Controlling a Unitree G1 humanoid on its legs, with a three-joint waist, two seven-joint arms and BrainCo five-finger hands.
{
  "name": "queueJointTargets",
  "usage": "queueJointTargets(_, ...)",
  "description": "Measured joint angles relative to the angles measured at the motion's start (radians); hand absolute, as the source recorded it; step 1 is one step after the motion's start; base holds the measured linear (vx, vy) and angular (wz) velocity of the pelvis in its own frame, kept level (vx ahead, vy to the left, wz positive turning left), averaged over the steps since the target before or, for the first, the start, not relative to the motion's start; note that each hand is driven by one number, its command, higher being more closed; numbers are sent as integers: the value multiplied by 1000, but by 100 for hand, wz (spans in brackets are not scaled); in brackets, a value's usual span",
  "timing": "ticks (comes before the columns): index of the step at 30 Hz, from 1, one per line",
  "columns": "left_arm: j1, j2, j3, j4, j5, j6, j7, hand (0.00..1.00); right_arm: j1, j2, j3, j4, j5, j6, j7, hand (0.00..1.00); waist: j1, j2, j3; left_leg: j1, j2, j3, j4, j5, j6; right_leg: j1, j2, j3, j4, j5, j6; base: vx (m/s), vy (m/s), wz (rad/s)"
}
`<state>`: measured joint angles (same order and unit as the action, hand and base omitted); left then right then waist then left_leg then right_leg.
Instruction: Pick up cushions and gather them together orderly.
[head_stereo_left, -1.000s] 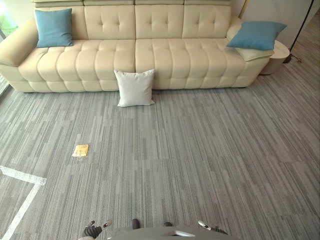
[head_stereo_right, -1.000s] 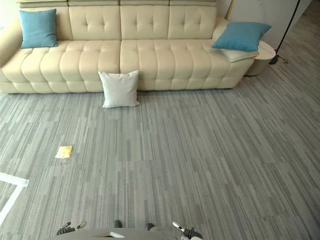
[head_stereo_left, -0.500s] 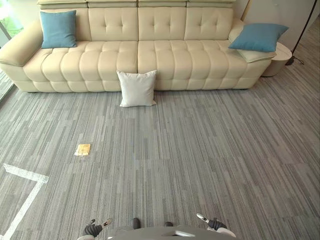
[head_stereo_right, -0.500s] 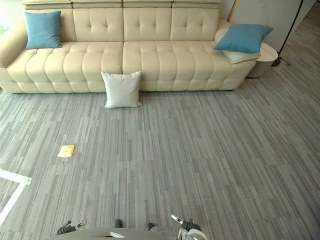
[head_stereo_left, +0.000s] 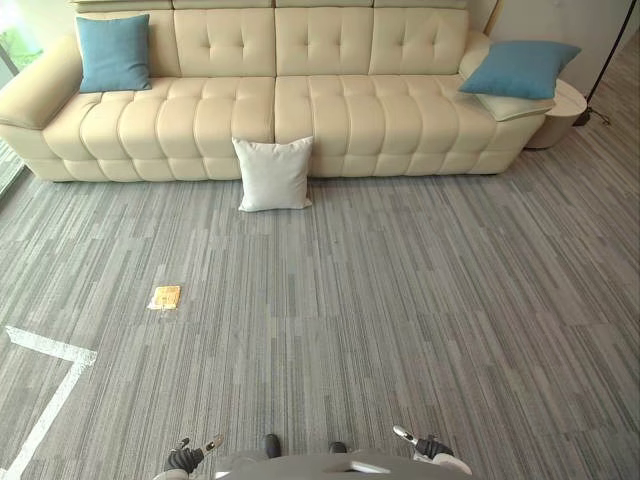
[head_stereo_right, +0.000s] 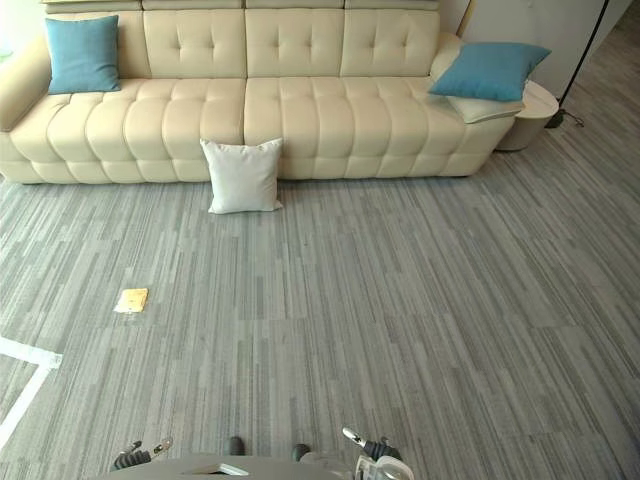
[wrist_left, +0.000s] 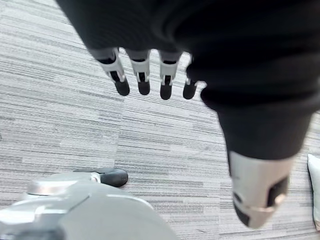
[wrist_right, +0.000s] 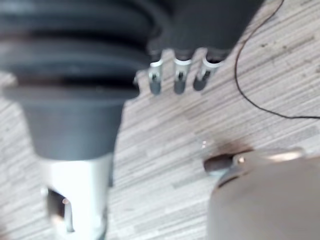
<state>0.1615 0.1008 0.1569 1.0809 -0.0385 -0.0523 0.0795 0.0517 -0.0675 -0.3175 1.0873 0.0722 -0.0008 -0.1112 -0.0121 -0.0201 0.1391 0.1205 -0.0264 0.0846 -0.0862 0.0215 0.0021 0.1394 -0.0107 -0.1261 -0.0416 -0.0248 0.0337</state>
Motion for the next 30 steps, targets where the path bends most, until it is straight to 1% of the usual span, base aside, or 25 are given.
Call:
queueJointTargets(6, 0, 1, 3, 1, -8, 0, 0, 0, 0, 1, 0, 1, 0, 0, 0, 0, 3, -3, 2, -1, 0, 14, 0, 0, 0, -1, 0, 8, -10, 9, 1, -42, -17, -6)
queueJointTargets(12, -1, -7, 56, 1, -19, 0, 3, 0, 1, 7, -4, 2, 2, 1, 0, 0, 12, -14, 10, -18, 1, 26, 0, -2, 2, -10, -1, 10, -12, 12, 2, -33, -20, -4)
queueJointTargets(15, -5, -14, 84, -2, -25, 0, 5, 0, 4, 10, -8, -7, 2, 4, 0, 0, 24, -20, 12, -50, 2, 53, 1, -15, 13, -55, -8, 6, 10, -3, 20, -7, 3, -5)
queueJointTargets(16, -5, -14, 89, -7, -29, 0, 5, 0, 5, 11, -10, -11, 2, 4, -1, 0, 28, -24, 15, -52, 1, 72, 8, -24, 25, -84, -18, 1, 50, -25, 35, 91, 49, 3)
queueJointTargets(17, -6, -12, 90, -13, -29, 0, 6, 0, 7, 15, -11, -15, 3, 5, -1, 0, 27, -31, 20, -65, 2, 104, 40, -47, 29, -110, -36, -10, 114, -62, 52, 83, 43, 15)
queueJointTargets(18, -8, -9, 90, -13, -29, 0, 7, 0, 9, 19, -13, -20, 4, 5, -1, 0, 27, -35, 24, -77, 2, 116, 75, -69, 31, -121, -50, -21, 154, -84, 70, 107, 63, 29)
queueJointTargets(19, -10, -9, 90, -18, -28, 0, 9, 0, 24, 22, -17, -35, 5, 5, 0, 0, 28, -38, 30, -91, 6, 124, 138, -115, 39, -142, -72, -32, 247, -112, 110, 58, 55, 19)
queueJointTargets(20, -22, -22, 100, -28, -27, 0, 17, 0, 35, 18, -21, -65, 5, 5, 0, 0, 40, -25, 42, -104, 19, 121, 209, -170, 48, -196, -87, -57, 404, -120, 114, 77, 110, 14)
queueJointTargets(21, -23, -28, 109, -38, -27, 0, 19, 0, 42, 19, -21, -94, 6, 5, 0, 0, 43, -14, 50, -111, 29, 111, 264, -207, 50, -246, -101, -74, 538, -122, 99, 75, 126, 15)
queueJointTargets(22, -24, -28, 119, -45, -26, 1, 22, 0, 50, 27, -19, -121, 13, 3, 0, 0, 41, -13, 53, -116, 34, 99, 328, -253, 52, -312, -125, -84, 698, -126, 58, 144, 133, 19)
queueJointTargets(23, -23, -27, 125, -51, -27, 1, 23, 0, 57, 31, -18, -130, 16, 4, 0, 0, 44, -22, 50, -111, 35, 95, 351, -271, 51, -340, -132, -82, 768, -138, 50, 242, 106, 23)
queueJointTargets(24, -24, -25, 140, -52, -27, 1, 23, 0, 60, 39, -19, -131, 22, 3, -1, 0, 44, -31, 46, -99, 35, 82, 371, -295, 51, -380, -138, -78, 853, -169, 54, 278, 68, 21)
queueJointTargets(25, -28, -25, 147, -53, -26, 2, 23, 0, 62, 41, -20, -132, 35, 0, -1, 0, 41, -34, 46, -81, 36, 69, 369, -313, 46, -413, -140, -84, 888, -202, 58, 268, 52, 25)
queueJointTargets(26, -29, -25, 147, -55, -26, 2, 24, 0, 62, 41, -21, -132, 41, -1, -1, 0, 39, -34, 46, -72, 36, 62, 361, -317, 46, -428, -140, -90, 886, -211, 61, 386, 29, 42)
queueJointTargets(27, -36, -31, 148, -71, -26, 1, 25, 0, 59, 41, -32, -129, 48, -2, -1, 0, 35, -31, 47, -39, 36, 43, 336, -314, 49, -464, -140, -128, 832, -234, 60, 370, 5, 39)
queueJointTargets(28, -41, -34, 149, -74, -27, 1, 25, 0, 59, 42, -40, -129, 48, -2, -1, 0, 35, -29, 48, -28, 36, 34, 324, -315, 48, -475, -139, -146, 803, -235, 56, 506, -19, 52)
queueJointTargets(29, -55, -41, 153, -80, -27, 1, 26, 0, 59, 41, -49, -130, 49, -2, -1, 0, 34, -23, 52, 0, 40, 15, 292, -316, 44, -500, -130, -187, 738, -233, 44, 371, -42, 35)
queueJointTargets(30, -62, -46, 152, -81, -27, 1, 26, 0, 58, 37, -50, -131, 49, -2, -1, 0, 34, -16, 56, 16, 47, 8, 274, -318, 40, -512, -121, -202, 700, -225, 32, 483, -69, 49)
